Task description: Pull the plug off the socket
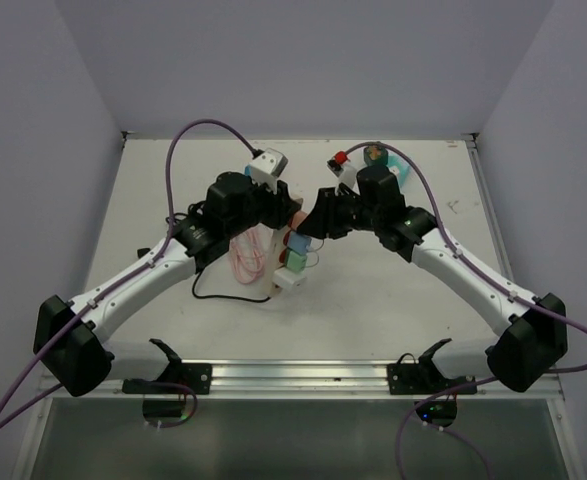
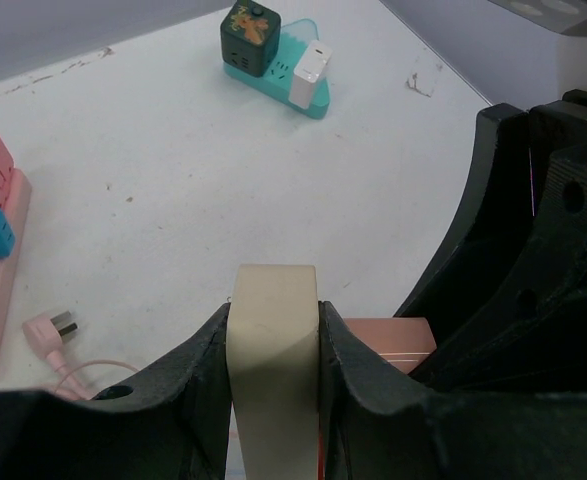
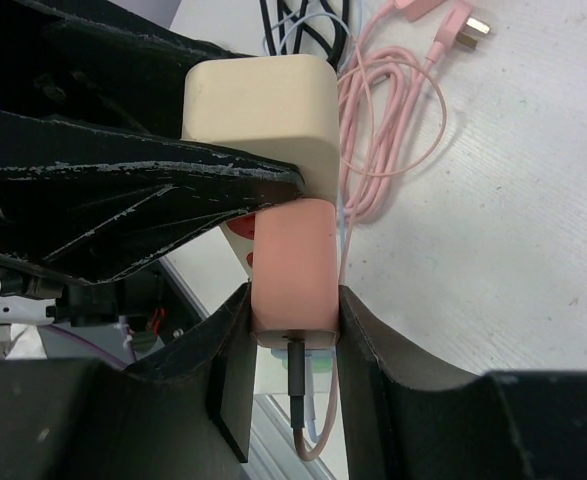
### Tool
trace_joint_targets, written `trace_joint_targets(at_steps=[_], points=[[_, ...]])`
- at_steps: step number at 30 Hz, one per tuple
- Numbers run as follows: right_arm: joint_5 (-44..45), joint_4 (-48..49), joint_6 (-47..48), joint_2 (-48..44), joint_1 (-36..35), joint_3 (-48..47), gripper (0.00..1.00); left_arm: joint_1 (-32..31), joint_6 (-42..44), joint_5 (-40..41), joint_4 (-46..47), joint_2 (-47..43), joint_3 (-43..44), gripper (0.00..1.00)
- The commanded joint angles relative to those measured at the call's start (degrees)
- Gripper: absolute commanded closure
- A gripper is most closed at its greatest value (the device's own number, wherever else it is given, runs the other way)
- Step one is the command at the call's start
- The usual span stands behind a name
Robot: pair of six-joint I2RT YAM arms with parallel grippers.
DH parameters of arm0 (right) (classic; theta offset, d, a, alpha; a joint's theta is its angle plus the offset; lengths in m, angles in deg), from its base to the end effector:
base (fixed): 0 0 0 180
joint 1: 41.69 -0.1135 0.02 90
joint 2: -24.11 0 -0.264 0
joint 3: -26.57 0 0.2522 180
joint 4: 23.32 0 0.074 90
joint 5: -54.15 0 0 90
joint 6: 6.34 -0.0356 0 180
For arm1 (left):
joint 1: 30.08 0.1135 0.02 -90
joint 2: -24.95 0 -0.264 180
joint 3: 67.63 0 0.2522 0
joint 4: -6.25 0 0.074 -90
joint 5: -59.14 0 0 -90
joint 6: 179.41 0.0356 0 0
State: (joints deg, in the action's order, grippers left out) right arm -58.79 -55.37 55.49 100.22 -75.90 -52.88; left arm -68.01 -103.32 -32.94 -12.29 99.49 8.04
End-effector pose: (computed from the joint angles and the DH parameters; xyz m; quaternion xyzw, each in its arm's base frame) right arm 0.2420 0.1813 0.3332 -0.1456 0.8366 0.4051 0.3387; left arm 0.2408 -0.1893 0.3401 0.1782 0.7860 -0.2719 0.5259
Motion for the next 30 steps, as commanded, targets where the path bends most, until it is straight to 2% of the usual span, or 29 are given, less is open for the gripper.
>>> trace_joint_targets(at_steps=[1, 12, 22, 30], points=[[-5.0, -10.4, -1.3, -9.1, 1.8, -4.6, 1.0, 8.0, 12.0, 28.9, -5.6, -0.4, 1.4, 1.0], [-3.9, -14.0, 0.4, -12.4, 6.3, -6.2, 1.0, 11.1, 12.9, 31.3, -7.8, -0.2, 2.7, 1.0], [-2.4, -15.8, 2.3, -14.3, 7.1, -6.6, 1.0, 12.4, 12.2, 31.8, -10.1, -0.4, 3.3, 1.0], [7.3, -15.9, 3.2, -13.4, 10.6, -3.4, 1.0, 12.4, 7.9, 25.7, -14.1, -5.2, 6.6, 1.0]])
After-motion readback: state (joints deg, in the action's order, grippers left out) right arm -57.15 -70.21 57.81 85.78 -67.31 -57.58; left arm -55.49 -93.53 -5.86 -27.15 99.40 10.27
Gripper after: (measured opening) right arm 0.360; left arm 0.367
